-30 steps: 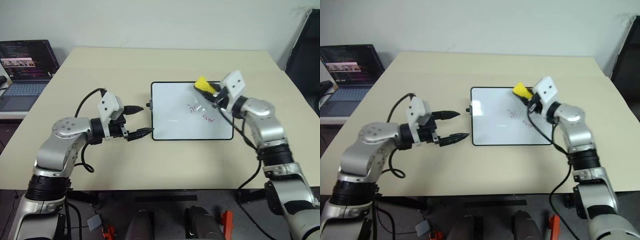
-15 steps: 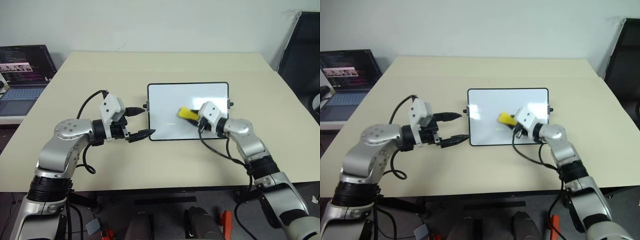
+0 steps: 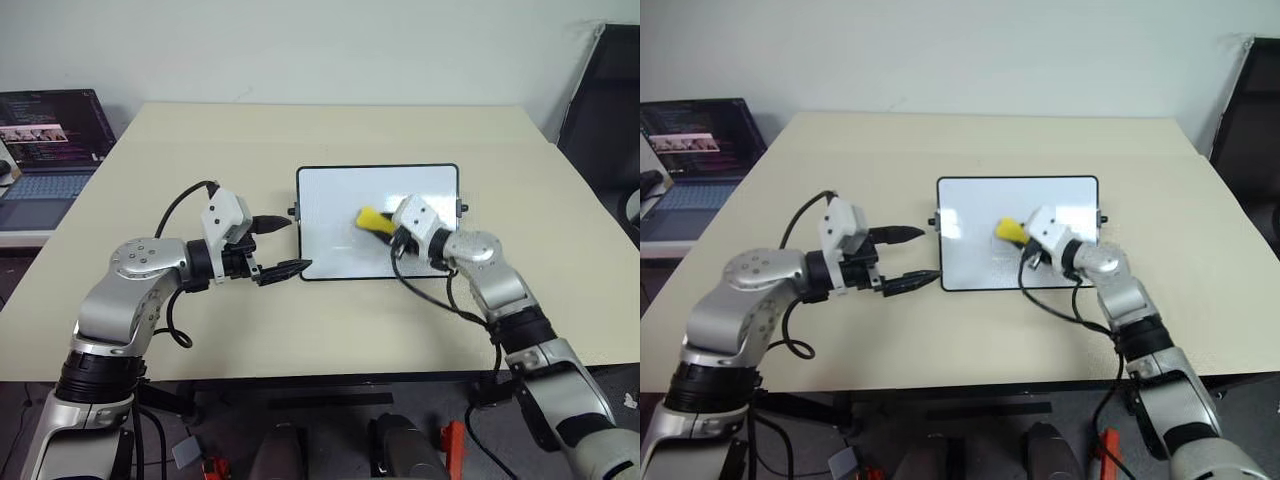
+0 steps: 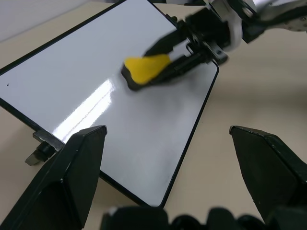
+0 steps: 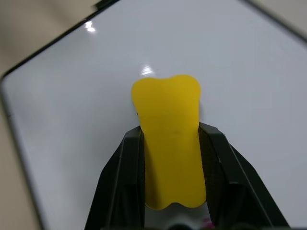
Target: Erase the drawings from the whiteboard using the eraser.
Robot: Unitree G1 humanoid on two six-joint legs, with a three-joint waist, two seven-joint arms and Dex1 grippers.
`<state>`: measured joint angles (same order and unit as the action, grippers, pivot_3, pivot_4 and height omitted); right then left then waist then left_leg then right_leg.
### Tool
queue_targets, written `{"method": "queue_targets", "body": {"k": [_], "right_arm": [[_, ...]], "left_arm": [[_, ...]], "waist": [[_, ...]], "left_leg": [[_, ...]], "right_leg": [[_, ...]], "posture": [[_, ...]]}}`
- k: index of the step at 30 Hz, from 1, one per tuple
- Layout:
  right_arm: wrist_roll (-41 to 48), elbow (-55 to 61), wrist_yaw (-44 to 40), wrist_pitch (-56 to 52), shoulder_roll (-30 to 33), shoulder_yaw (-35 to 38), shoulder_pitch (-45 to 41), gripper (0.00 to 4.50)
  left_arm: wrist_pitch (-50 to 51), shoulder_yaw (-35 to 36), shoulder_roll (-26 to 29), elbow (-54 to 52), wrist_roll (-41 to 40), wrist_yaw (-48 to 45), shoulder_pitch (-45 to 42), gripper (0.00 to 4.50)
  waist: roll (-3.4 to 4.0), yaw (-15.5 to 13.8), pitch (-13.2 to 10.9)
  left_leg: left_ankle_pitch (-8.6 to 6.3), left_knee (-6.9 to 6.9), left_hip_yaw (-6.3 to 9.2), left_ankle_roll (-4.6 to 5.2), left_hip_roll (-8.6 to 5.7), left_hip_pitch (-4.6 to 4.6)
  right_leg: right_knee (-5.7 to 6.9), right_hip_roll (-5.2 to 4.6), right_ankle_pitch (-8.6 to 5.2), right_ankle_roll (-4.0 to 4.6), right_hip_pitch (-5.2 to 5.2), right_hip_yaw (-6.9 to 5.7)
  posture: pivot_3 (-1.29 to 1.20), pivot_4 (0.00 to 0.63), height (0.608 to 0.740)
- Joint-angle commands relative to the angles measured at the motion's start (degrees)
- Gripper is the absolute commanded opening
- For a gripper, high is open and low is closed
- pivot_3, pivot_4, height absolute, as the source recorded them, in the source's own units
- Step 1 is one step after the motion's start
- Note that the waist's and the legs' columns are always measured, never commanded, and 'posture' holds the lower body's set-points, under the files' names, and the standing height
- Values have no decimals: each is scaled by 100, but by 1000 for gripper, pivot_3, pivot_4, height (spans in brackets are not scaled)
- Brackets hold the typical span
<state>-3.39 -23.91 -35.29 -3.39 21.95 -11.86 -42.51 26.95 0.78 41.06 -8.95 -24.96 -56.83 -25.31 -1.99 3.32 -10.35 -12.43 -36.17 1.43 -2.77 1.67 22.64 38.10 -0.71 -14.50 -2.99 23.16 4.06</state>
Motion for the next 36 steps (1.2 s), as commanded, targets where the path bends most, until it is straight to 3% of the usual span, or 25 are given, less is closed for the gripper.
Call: {"method": "queue_targets", "body": {"k": [1, 9, 19, 27, 32, 36], "right_arm": [[-289, -765, 756, -55, 19, 250, -132, 1174], [-276, -756, 598, 49, -60, 62, -17, 1164], [-34, 119, -998, -344, 591, -173, 776, 1159], [-32, 140, -728, -343, 644, 189, 584, 1156], [884, 1061, -1320, -694, 603, 573, 573, 1154], [2060, 2380, -1991, -1927, 989, 1095, 642, 1153]], "left_arm": [[-64, 35, -20, -85, 2, 13, -148, 4500], [-87, 42, -29, -76, 6, 22, -123, 4500], [-103, 65, -19, -91, 0, 17, -45, 4500], [-174, -2, -75, 45, 40, -28, -132, 4500], [-214, -13, -77, 122, 45, -81, -216, 4500], [-204, 129, 5, 107, -44, -138, -293, 4500]], "waist": [[-1, 1, 0], [-15, -6, 10], [-17, -6, 13], [-17, -4, 13], [-13, -6, 10], [1, -24, -3]], "left_leg": [[0, 0, 0, 0, 0, 0], [3, -3, -1, 5, -1, -2], [7, 0, -2, 11, 0, -3], [11, -2, -3, 17, -1, -5], [12, -4, -4, 18, -1, 2], [10, 7, 2, 16, -1, 33]], "right_leg": [[0, 0, 0, 0, -1, 0], [-1, 0, 3, 3, -4, 3], [-7, 0, 4, 8, -6, 3], [-6, 0, 0, 28, -6, 5], [-8, -1, 2, 28, -2, 6], [-13, -1, 8, -1, 23, -1]], "posture": [[0, 150, 740], [0, 150, 740], [0, 150, 740], [0, 150, 740], [0, 150, 740], [0, 150, 740]]}}
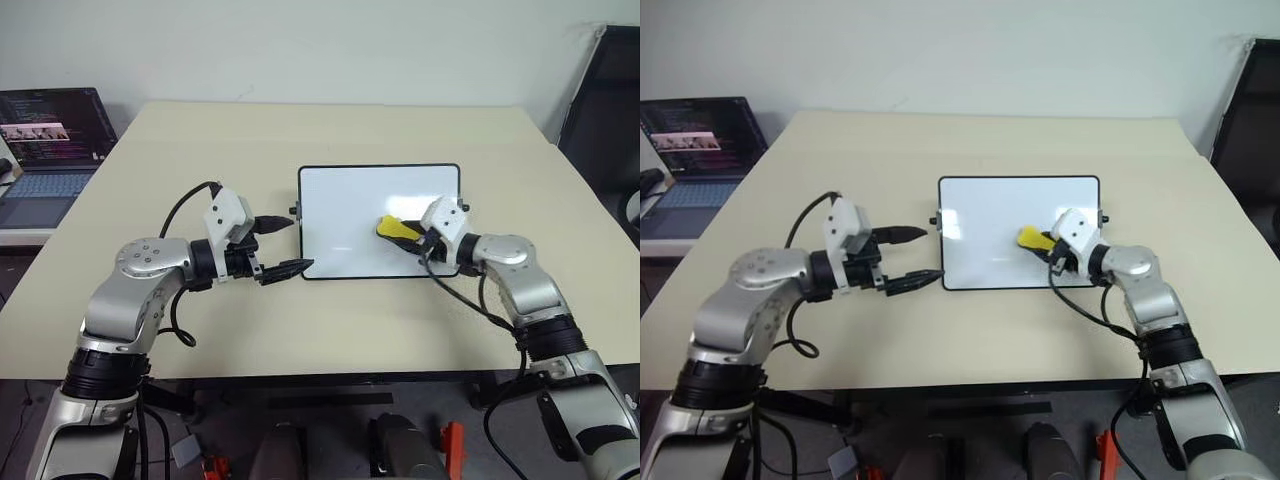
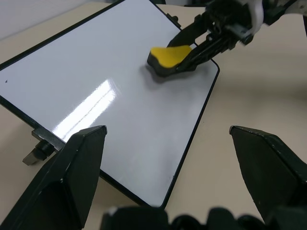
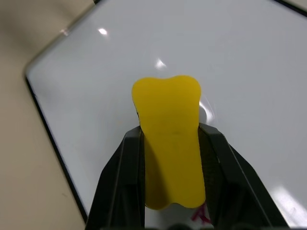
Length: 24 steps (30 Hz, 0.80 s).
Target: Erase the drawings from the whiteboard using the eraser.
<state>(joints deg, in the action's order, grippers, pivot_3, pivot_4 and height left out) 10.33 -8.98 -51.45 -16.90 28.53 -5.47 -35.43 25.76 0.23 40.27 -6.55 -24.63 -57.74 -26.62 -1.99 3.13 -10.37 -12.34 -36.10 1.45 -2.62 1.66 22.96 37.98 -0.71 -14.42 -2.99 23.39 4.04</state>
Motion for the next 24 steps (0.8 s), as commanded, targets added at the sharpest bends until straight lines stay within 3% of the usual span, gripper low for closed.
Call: {"method": "queue_targets", "body": {"k": [1, 6, 12, 24], "right_arm": [[821, 1064, -467, -727, 515, 581, -72, 1153], [1166, 1132, -737, -957, 1435, 1280, 31, 1152], [688, 237, -1175, -138, 2600, 1636, 727, 1150], [451, -120, -1207, 296, 2998, 1511, 530, 1147]], "left_arm": [[-71, 231, 118, -146, -97, -61, -201, 4500], [-94, 352, 367, -104, -42, -135, -264, 4500], [-130, 492, 711, 29, -14, -332, -169, 4500], [-67, 523, 795, 12, -24, -324, -165, 4500]], "waist": [[3, -14, -2], [2, -40, -4], [2, -48, -9], [23, 19, -26]], "left_leg": [[-2, 3, 0, -2, 0, 4], [-26, 8, 0, -8, 0, 8], [-32, 11, -6, -7, -1, 9], [-31, 4, -14, -7, 0, -3]], "right_leg": [[-1, -1, -3, 4, 4, 0], [-15, -3, -13, 21, 5, -7], [-26, -6, -33, 1, 3, -6], [-5, -4, -34, -2, 3, 4]], "posture": [[0, 150, 740], [0, 150, 740], [0, 150, 740], [0, 150, 740]]}}
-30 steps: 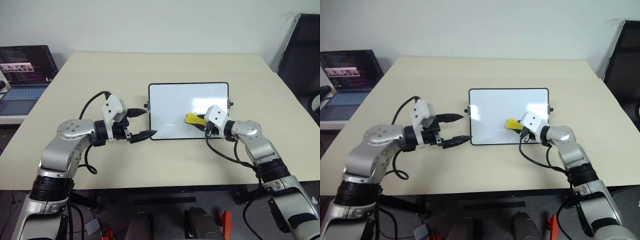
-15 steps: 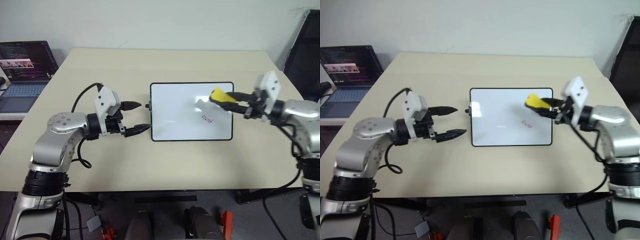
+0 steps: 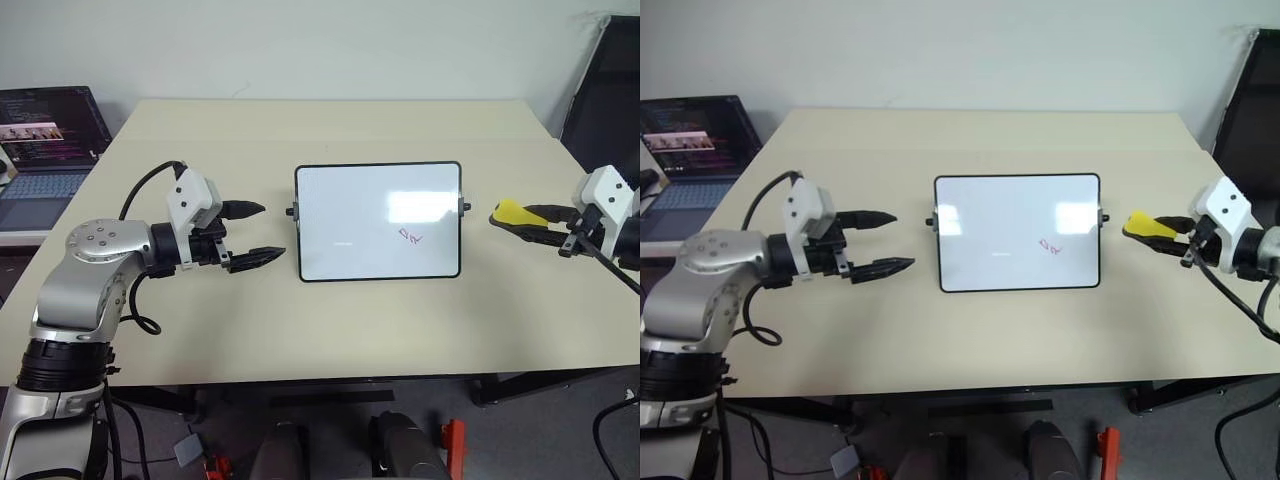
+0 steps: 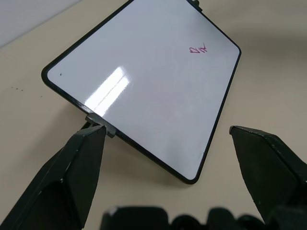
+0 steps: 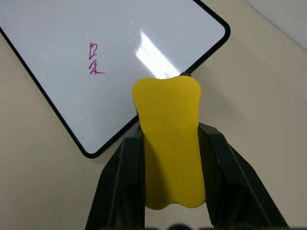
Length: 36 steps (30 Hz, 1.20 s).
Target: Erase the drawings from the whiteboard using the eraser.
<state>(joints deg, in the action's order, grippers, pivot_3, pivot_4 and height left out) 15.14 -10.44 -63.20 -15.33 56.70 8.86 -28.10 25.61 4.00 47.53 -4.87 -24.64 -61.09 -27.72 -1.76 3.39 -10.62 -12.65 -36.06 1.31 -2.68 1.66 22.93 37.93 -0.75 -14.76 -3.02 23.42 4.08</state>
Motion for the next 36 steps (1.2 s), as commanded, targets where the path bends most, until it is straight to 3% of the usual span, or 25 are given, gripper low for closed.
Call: {"method": "queue_targets", "body": {"k": [1, 14, 25, 29, 36], "right_arm": [[-34, 12, -46, 139, 177, 77, -232, 1147], [30, 2, -8, 156, -32, -4, -342, 1147], [-415, 258, 2343, 351, -2435, -332, -338, 1147], [-998, -405, 2817, 943, -2746, -680, -241, 1147], [-1457, -985, 2485, 1304, -2790, -1361, -98, 1145]], "left_arm": [[-49, 148, 67, -163, -26, 17, -52, 4500], [-17, 122, -5, -207, -63, 85, -49, 4500], [0, -108, -442, -192, -13, 240, 62, 4500], [86, -222, -576, -292, -37, 263, 84, 4500], [108, -189, -552, -244, -22, 256, 43, 4500]], "waist": [[0, -11, 0], [0, -17, -2], [2, -22, -3], [1, -59, -2], [-13, 16, 9]], "left_leg": [[0, 0, 1, 0, 0, 1], [0, 1, 2, 0, 0, 2], [0, -3, 7, -1, 1, 4], [0, -1, 7, -1, -2, 8], [1, -5, 5, 0, 0, -27]], "right_leg": [[-1, 0, 0, 0, 0, -1], [0, -1, -1, 2, 0, -2], [9, 3, 9, 16, 0, -2], [3, -1, 15, 27, 1, -5], [10, 2, 6, 2, -26, 0]], "posture": [[0, 150, 740], [0, 150, 740], [0, 150, 740], [0, 150, 740], [0, 150, 740]]}}
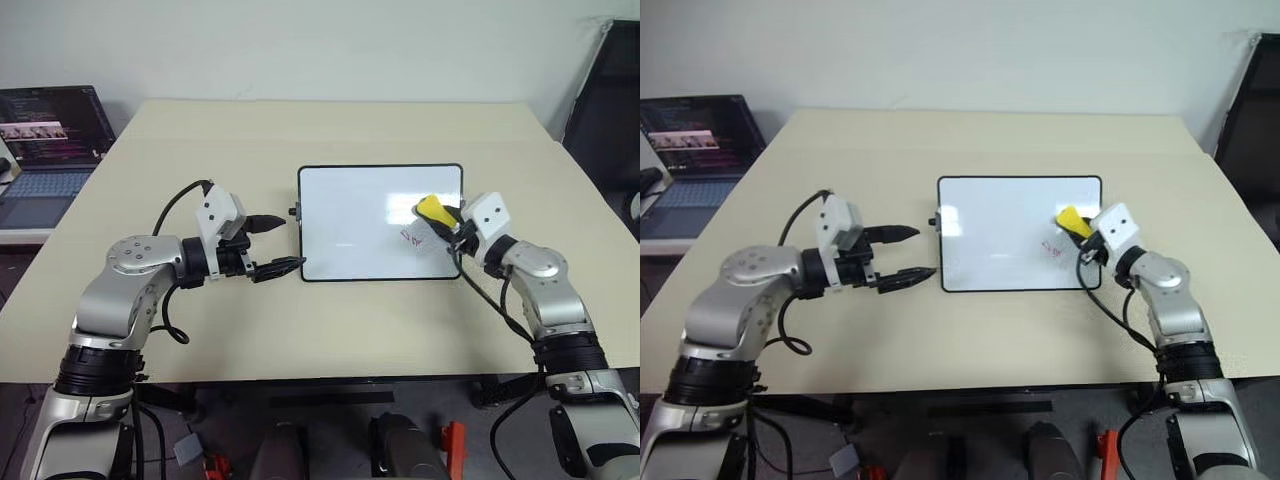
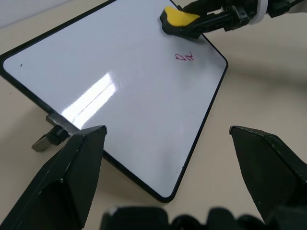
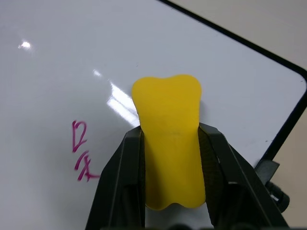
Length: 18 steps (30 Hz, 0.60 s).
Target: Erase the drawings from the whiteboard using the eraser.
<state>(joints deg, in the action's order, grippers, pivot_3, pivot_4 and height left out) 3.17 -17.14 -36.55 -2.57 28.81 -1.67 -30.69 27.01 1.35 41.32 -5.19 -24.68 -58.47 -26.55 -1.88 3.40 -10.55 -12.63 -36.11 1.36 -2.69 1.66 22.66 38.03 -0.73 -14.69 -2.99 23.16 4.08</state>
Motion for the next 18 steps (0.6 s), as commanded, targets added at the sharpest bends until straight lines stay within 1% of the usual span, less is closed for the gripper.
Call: {"method": "queue_targets", "body": {"k": [1, 6, 10, 13, 15, 18], "right_arm": [[-267, -310, -294, 97, -15, -405, 208, 1144], [-213, -57, -974, 159, -85, -896, 521, 1144], [-137, -90, -1180, 91, -86, -942, 496, 1144], [-174, -262, -938, 169, -138, -800, 297, 1144], [-238, -528, -504, 314, -214, -604, 41, 1144], [-437, -988, 122, 462, -169, -435, -293, 1144]], "left_arm": [[-32, 93, 82, -209, -13, 0, -65, 4500], [-37, 125, 117, -219, -22, -4, -38, 4500], [-56, 125, 118, -213, -17, 0, -43, 4500], [-61, 121, 114, -213, -19, 1, -44, 4500], [-66, 105, 103, -203, -14, 2, -53, 4500], [-71, 87, 80, -204, -10, 15, -63, 4500]], "waist": [[-4, 26, 5], [-21, 65, 20], [-21, 80, 20], [-22, 81, 21], [-22, 100, 21], [-21, 122, 21]], "left_leg": [[1, 0, 0, 1, 1, -4], [3, -1, 1, 4, 6, -13], [4, -6, -1, 3, 6, -12], [5, -9, 1, 4, 5, -11], [6, -9, 0, 6, 5, -12], [15, -11, -1, 17, 4, -12]], "right_leg": [[1, 1, 2, -1, -3, 2], [6, 7, 5, 2, -7, 3], [6, 8, 11, -2, -7, 6], [6, 7, 13, -3, -8, 6], [6, 8, 16, 0, -8, 6], [4, 8, 27, 8, -7, 9]], "posture": [[0, 150, 740], [0, 150, 740], [0, 150, 740], [0, 150, 740], [0, 150, 740], [0, 150, 740]]}}
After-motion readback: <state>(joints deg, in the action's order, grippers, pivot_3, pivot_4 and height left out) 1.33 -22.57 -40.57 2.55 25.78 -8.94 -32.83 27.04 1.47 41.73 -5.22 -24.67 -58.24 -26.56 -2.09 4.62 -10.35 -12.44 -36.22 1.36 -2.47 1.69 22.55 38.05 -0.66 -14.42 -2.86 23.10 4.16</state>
